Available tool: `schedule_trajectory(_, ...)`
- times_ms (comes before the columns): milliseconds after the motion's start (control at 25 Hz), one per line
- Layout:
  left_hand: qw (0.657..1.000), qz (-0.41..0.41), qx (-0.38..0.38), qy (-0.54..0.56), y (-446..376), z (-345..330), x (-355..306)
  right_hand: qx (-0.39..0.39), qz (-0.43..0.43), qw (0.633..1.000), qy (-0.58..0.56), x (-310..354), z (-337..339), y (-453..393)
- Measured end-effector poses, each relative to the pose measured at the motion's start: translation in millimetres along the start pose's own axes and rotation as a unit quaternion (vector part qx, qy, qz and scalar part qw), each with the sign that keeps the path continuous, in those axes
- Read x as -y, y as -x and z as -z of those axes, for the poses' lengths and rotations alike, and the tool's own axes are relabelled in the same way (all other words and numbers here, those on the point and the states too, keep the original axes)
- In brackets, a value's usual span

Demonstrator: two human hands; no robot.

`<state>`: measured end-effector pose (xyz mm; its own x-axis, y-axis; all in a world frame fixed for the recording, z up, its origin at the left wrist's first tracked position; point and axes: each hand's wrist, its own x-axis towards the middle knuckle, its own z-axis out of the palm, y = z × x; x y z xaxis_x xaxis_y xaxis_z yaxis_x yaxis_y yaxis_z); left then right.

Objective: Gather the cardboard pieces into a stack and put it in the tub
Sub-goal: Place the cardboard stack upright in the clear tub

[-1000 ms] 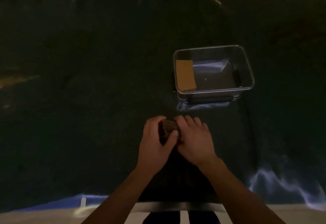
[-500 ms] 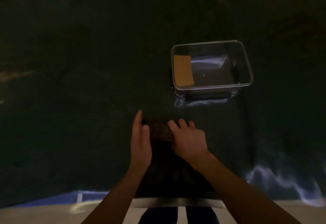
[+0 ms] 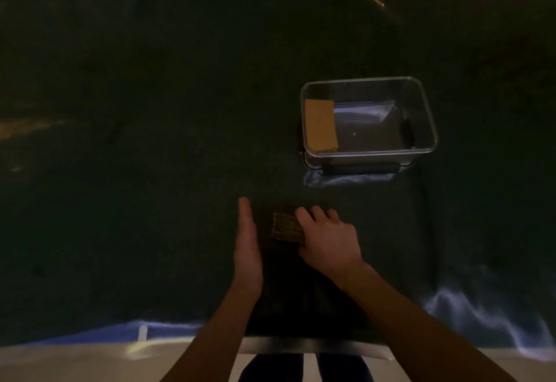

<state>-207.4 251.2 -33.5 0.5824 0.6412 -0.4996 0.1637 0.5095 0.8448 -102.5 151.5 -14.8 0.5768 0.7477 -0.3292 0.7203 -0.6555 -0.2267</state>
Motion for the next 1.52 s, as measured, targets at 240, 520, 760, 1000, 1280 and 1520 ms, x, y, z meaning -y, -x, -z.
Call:
schedule_trajectory(240, 0.992, 0.086, 0.092, 0.033, 1, -6, 8, 0.004, 0.007, 1.0, -0.014, -1, 4, 1)
schedule_trajectory(520, 0.991, 0.036, 0.12, -0.037, 1, -22, -44, 0.032, -0.098, 0.942, -0.32, -17, 48, 1)
schedule_trajectory(760, 0.971, 0.064, 0.213, -0.086, 14, -104, -94, 0.061, -0.146, 0.698, -0.699, -69, 122, 6)
schedule_trajectory(1000, 0.97, 0.034, 0.183, -0.159, 15, -208, -100, 0.091, -0.169, 0.636, -0.748, -136, 172, 9)
schedule_trajectory(1280, 0.983, 0.016, 0.11, -0.149, 11, -271, -100, 0.093, -0.178, 0.678, -0.707, -195, 207, 2)
schedule_trajectory(1520, 0.981, 0.045, 0.115, -0.146, -16, -289, -114, 0.065, -0.173, 0.694, -0.696, -218, 218, -23)
